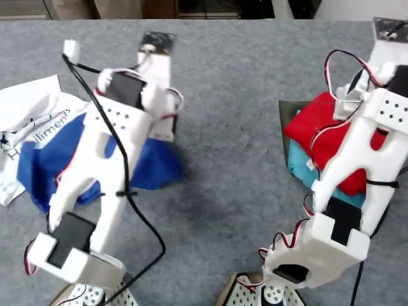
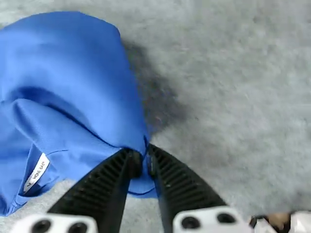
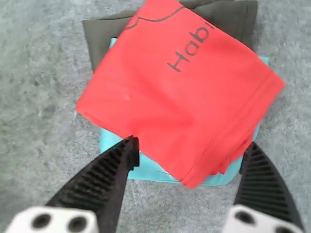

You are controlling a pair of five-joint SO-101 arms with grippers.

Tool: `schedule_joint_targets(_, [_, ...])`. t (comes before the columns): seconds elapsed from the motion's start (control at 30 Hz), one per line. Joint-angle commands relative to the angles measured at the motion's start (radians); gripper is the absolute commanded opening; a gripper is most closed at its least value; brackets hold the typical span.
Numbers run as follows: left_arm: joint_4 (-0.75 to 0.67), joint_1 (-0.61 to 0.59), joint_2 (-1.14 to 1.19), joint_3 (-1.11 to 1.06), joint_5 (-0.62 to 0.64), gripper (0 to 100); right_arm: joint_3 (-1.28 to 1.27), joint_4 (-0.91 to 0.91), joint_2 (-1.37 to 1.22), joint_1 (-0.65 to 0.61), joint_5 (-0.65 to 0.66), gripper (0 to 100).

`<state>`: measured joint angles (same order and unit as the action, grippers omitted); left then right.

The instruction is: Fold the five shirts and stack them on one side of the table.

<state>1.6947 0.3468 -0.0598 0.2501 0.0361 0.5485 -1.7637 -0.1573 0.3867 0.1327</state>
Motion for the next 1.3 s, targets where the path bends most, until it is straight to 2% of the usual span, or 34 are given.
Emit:
schedule_joint_targets(0.0, [-0.009, 0.020, -0.091, -0.029, 0.011, 17, 0.012, -0.021, 0.067, -0.061, 0.028, 33.5])
schedule_joint_targets(0.1, [0.000, -0.080, -0.157, -0.028, 0.083, 24, 0.012, -0.021, 0.067, -0.137, 0.034, 33.5])
schedule_joint_targets(0.2, [0.000, -0.256, -0.248, -0.034, 0.100, 25, 0.012, -0.023, 0.067, -0.257, 0.074, 33.4])
schedule_joint_targets(0.27, [0.000, -0.413, -0.315, -0.041, 0.101, 24, 0.012, -0.023, 0.067, -0.358, 0.081, 33.4])
schedule_joint_targets(0.4, [-0.009, -0.804, -0.423, -0.132, 0.097, 24, 0.012, -0.021, 0.058, -0.595, 0.083, 33.3])
schedule_joint_targets(0.5, [-0.021, -1.085, -0.460, -0.239, 0.035, 24, 0.012, -0.018, 0.024, -0.785, 0.083, 33.3])
schedule_joint_targets(0.67, [-0.175, -1.409, -0.463, -0.497, -0.084, 24, 0.019, -0.017, -0.147, -1.027, 0.083, 33.3])
schedule_joint_targets(0.83, [-0.367, -1.587, -0.467, -0.718, -0.170, 24, 0.022, -0.017, -0.329, -1.175, 0.083, 33.3])
schedule_joint_targets(0.97, [-0.456, -1.669, -0.467, -0.819, -0.224, 24, 0.076, 0.005, -0.426, -1.247, 0.083, 33.3])
schedule_joint_targets(1.27, [-0.471, -1.705, -0.469, -0.930, -0.287, 24, 0.300, 0.003, -0.757, -1.219, 0.077, 32.7])
